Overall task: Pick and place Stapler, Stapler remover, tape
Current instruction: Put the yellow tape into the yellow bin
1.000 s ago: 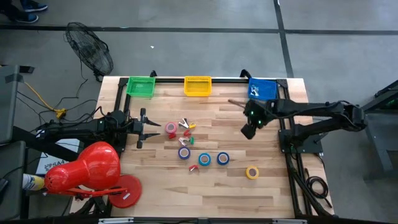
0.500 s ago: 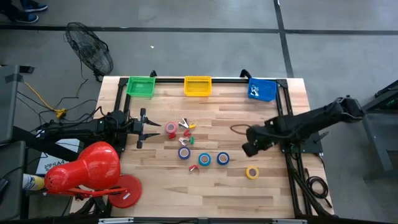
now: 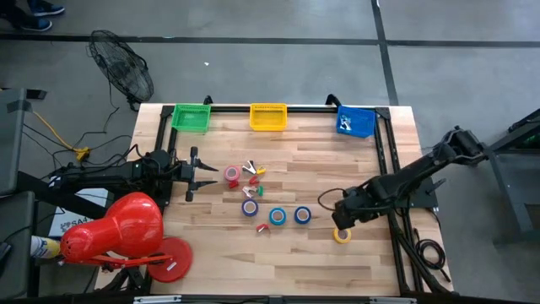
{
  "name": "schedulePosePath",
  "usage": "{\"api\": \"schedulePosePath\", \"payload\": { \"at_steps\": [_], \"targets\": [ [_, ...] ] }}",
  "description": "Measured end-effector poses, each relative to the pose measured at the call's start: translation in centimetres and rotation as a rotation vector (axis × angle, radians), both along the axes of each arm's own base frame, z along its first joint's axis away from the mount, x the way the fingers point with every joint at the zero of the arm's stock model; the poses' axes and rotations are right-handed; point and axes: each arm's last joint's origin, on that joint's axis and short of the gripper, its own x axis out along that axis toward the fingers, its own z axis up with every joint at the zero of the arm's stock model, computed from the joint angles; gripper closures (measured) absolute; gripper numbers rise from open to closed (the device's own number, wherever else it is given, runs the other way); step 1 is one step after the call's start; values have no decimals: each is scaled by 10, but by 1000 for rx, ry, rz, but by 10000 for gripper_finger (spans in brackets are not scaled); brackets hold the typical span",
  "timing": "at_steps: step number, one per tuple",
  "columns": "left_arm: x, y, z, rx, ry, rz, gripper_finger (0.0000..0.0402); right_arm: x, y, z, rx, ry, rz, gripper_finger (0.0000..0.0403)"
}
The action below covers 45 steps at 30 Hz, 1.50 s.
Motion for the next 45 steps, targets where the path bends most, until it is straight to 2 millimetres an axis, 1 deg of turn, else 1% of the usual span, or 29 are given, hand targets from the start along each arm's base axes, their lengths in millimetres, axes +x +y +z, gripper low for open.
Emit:
{"api": "schedulePosePath", "payload": {
  "at_steps": [7, 12, 16, 20, 27, 35, 41, 45],
  "targets": [
    [0, 0, 0, 0, 0, 0, 229, 8, 15, -17, 6, 33, -14, 163],
    [0, 0, 0, 0, 0, 0, 229, 12, 20, -29, -13, 74, -17, 164],
    [0, 0, 0, 0, 0, 0, 229, 15, 21, -37, -25, 95, -17, 179],
    [0, 0, 0, 0, 0, 0, 229, 18, 23, -43, -27, 98, -18, 206],
    [0, 0, 0, 0, 0, 0, 229, 17, 25, -43, -38, 100, -21, 275],
    [0, 0, 0, 0, 0, 0, 229, 16, 25, -43, -45, 93, -1, 372],
    [0, 0, 0, 0, 0, 0, 229, 24, 26, -37, -106, 15, 14, 373],
    [0, 0, 0, 0, 0, 0, 229, 33, 27, -28, -158, -65, 49, 373]
  ]
}}
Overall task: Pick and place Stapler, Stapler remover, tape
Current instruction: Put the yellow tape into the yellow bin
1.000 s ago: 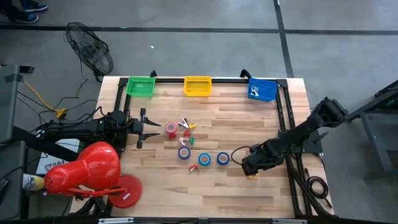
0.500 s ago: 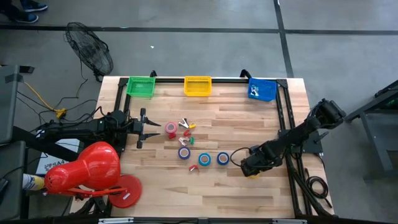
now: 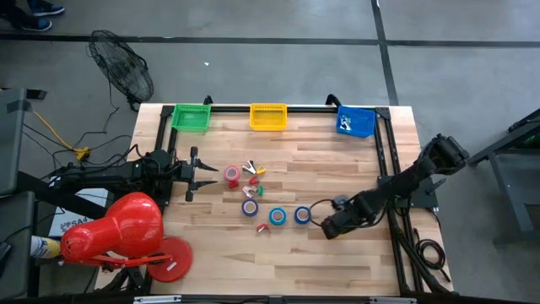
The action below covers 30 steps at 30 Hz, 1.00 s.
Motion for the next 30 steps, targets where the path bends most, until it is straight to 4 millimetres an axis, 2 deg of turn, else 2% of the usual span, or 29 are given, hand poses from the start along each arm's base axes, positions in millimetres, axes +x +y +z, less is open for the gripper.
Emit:
{"api": "schedulePosePath", "payload": {
  "at_steps": [7, 15, 23, 30],
  "targets": [
    [0, 0, 0, 0, 0, 0, 229, 22, -4, 22, -114, -154, 78, 373],
    [0, 0, 2, -8, -19, 8, 229, 47, -18, 63, -273, -247, 160, 373],
    [1, 1, 15, -187, -157, 59, 229, 68, -42, 105, -422, -315, 249, 373],
    [1, 2, 26, -236, -280, 72, 229, 84, -68, 123, -494, -379, 315, 373]
  ]
}}
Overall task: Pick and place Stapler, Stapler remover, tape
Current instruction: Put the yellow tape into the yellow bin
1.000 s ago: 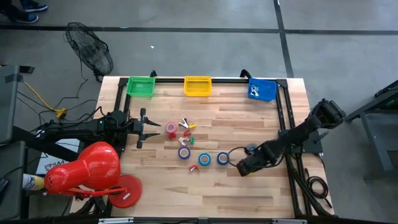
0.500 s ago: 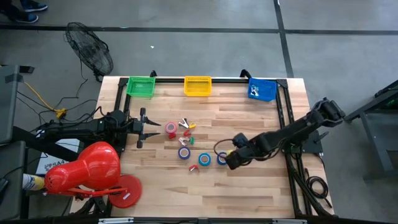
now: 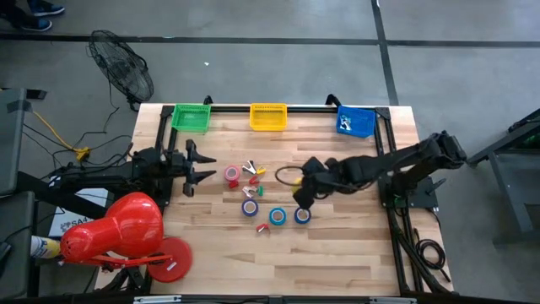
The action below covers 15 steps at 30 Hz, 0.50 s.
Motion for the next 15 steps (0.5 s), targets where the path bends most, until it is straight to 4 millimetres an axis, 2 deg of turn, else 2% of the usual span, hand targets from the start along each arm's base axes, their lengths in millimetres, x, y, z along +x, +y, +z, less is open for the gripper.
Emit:
{"api": "schedulePosePath", "payload": {
  "at_steps": [9, 15],
  "targets": [
    [9, 3, -1, -34, 4, 59, 229, 21, -27, 12, -64, -167, 71, 373],
    [20, 4, 0, -33, -9, 59, 229, 29, -43, 18, -83, -232, 109, 373]
  ]
}}
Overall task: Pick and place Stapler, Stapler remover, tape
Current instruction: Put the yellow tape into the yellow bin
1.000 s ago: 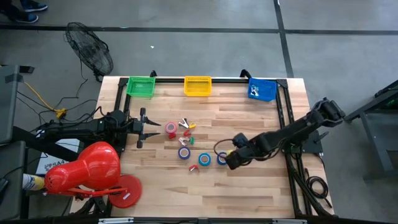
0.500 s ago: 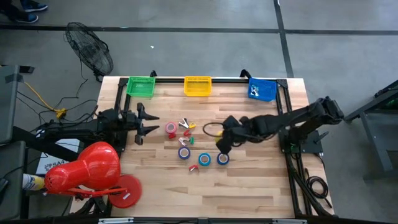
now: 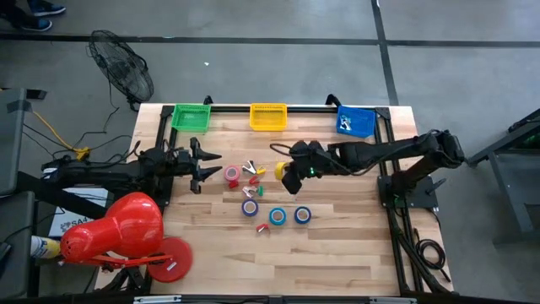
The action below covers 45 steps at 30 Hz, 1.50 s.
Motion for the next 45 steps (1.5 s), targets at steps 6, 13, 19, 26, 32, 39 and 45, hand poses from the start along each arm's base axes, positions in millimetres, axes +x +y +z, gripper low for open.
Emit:
{"api": "schedulePosePath", "payload": {
  "at_steps": [6, 13, 19, 26, 32, 39, 45],
  "targets": [
    [12, 2, 0, -7, -19, -1, 229, 2, -14, 2, -16, -22, 5, 373],
    [43, 4, 27, 59, 10, -51, 229, 5, -24, 5, -53, -46, 20, 373],
    [75, 7, 49, 113, 33, -82, 229, 5, -29, 6, -90, -54, 3, 373],
    [94, 9, 53, 104, 58, -85, 229, 6, -29, 7, -121, -49, 19, 373],
    [98, 9, 59, 59, 36, -92, 229, 13, -30, 16, -183, -152, 70, 373],
    [100, 10, 71, -13, -5, -89, 229, 21, -29, 32, -338, -291, 185, 373],
    [102, 10, 80, -21, -32, -96, 229, 24, -33, 40, -381, -357, 200, 373]
  ]
}}
